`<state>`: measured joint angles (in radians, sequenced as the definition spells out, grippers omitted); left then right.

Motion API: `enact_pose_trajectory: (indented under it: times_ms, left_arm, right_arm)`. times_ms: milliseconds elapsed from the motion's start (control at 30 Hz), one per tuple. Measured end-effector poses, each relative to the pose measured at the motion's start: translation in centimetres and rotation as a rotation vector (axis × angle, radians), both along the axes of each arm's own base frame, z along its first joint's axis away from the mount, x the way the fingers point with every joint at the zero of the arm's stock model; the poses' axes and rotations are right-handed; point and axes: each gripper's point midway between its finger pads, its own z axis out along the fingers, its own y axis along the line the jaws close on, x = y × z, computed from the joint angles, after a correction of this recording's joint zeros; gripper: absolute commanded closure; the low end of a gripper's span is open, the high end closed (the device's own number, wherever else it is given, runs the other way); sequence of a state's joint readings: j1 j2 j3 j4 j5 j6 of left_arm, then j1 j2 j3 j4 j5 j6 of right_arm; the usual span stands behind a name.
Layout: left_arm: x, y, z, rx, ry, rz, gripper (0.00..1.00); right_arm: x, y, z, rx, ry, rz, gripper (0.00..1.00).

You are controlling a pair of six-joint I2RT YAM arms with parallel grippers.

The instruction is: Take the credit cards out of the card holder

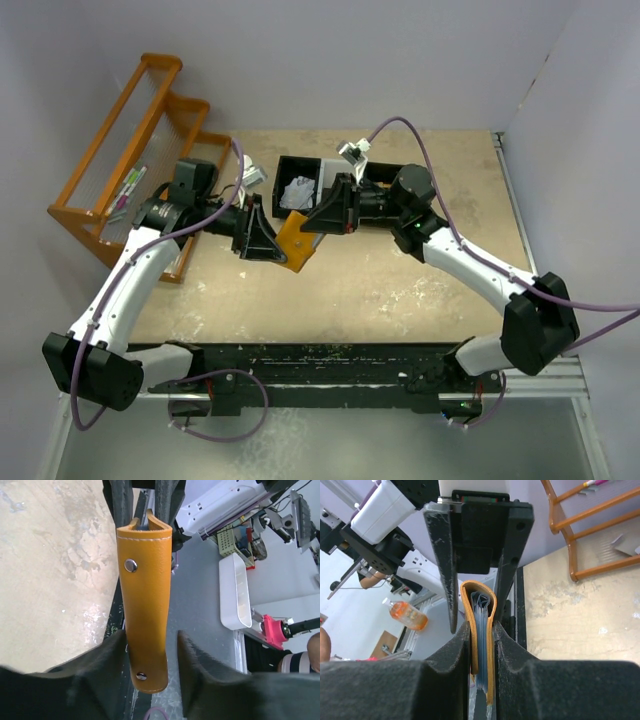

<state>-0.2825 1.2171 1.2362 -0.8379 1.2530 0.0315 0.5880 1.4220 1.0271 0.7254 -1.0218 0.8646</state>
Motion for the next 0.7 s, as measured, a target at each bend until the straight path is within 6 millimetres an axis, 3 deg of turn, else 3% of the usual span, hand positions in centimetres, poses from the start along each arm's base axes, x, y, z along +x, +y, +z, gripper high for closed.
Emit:
enact_pose_trajectory:
  times_ms: [133,200,300,400,567,633,700]
  left_arm:
    - [-0.1,-0.1,0.4,-0.017,0.015,-0.004,0.90]
    - [0.2,0.0,0.3,-0.017,0.016,0.007,1.00]
    - [0.6,0.1,0.2,-0.012,0.020,0.025,1.00]
    - [1.2,0.3,-0.2,0.009,0.018,0.060,1.00]
    - [3.1,1.0,-1.4,0.085,0.005,0.166,1.00]
    - [3.9,1.4,-2.0,0.120,0.000,0.215,1.00]
    - [4.8,1.8,-2.6,0.154,-0.004,0.261,1.00]
  right_arm:
    - [0.2,0.1,0.5,0.011,-0.012,-0.006,0.99]
    - [0.4,0.1,0.6,0.016,-0.018,-0.014,0.78]
    - [0.6,0.2,0.6,0.016,-0.011,-0.029,0.40]
    - [2.0,0.2,0.5,-0.001,0.004,-0.098,0.20]
    - [7.6,-0.9,0.1,-0.121,0.011,-0.431,0.14]
    - [8.9,-2.3,0.2,-0.173,-0.019,-0.588,0.15]
    - [8.7,-3.4,0.8,-0.206,-0.067,-0.697,0.17]
